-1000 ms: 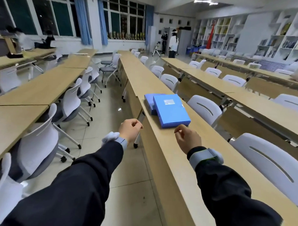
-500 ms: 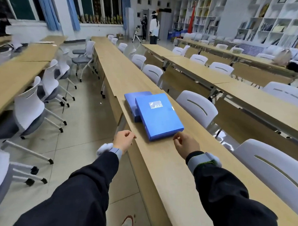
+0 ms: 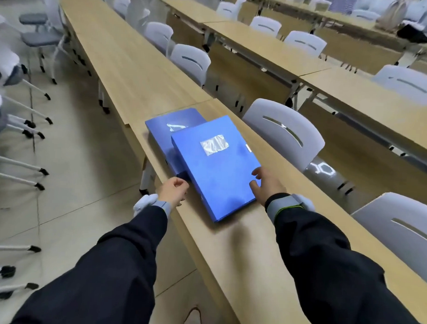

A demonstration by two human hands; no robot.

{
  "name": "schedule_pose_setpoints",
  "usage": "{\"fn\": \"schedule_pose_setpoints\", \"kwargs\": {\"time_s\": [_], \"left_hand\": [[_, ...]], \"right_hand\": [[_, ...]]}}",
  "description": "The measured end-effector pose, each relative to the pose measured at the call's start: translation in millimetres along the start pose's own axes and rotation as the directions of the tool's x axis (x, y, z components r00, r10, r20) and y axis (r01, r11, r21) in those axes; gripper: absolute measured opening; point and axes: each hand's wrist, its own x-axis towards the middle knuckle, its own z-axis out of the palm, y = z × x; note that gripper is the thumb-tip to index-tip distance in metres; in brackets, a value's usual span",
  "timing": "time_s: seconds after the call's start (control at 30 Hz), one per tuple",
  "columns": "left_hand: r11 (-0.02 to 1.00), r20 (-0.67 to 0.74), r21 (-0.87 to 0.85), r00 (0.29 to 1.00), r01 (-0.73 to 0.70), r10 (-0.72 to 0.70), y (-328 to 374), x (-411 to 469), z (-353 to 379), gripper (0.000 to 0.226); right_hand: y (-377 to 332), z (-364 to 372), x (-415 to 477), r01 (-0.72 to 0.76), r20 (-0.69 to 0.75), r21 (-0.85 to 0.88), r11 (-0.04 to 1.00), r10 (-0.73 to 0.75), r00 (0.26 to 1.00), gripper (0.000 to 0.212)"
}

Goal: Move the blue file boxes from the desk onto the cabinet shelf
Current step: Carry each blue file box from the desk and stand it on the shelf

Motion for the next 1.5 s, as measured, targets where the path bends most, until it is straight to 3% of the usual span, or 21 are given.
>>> {"fn": "schedule_pose_setpoints", "kwargs": {"time_s": [0.13,0.27,0.4,0.57,0.7,0.9,1.13,1.33,1.4,1.5], "left_hand": [[0.997,0.045,-0.011,0.996,0.074,-0.073,-1,33,13,0.017],[0.983,0.125,0.022,0.975,0.184,-0.185,-7,48,27,0.054],[0.958,0.190,0.102,0.940,0.266,-0.282,-7,76,37,0.077],[0.956,0.193,0.122,0.939,0.266,-0.286,-6,93,49,0.071],[0.962,0.186,0.000,0.945,0.275,-0.270,-9,101,60,0.070],[0.886,0.169,-0.256,0.921,0.386,-0.352,-9,104,73,0.079],[0.900,0.105,-0.336,0.961,0.277,-0.256,-16,112,66,0.086],[0.914,0.174,-0.327,0.965,0.242,-0.194,-4,109,52,0.096],[0.922,0.184,-0.319,0.968,0.221,-0.169,7,107,48,0.102],[0.924,0.168,-0.361,0.983,0.129,-0.072,32,112,44,0.088]], "right_hand": [[0,14,45,0.006,0.047,-0.047,0.999,-0.004,0.999,0.034],[6,25,70,-0.007,0.071,0.003,1.000,0.007,0.997,0.047],[27,37,99,-0.138,0.130,-0.007,0.990,0.137,0.982,0.063],[36,47,125,-0.195,0.231,-0.069,0.978,0.206,0.951,0.081],[40,56,141,-0.303,0.246,0.035,0.952,0.286,0.926,0.091],[48,56,157,-0.449,0.295,0.175,0.876,0.389,0.873,0.098],[54,53,157,-0.547,0.392,0.130,0.827,0.464,0.794,0.100],[54,43,145,-0.653,0.403,0.285,0.701,0.531,0.745,0.120],[46,35,142,-0.629,0.382,0.378,0.679,0.505,0.774,0.117],[33,16,139,-0.584,0.304,0.465,0.665,0.499,0.811,0.110]]}}
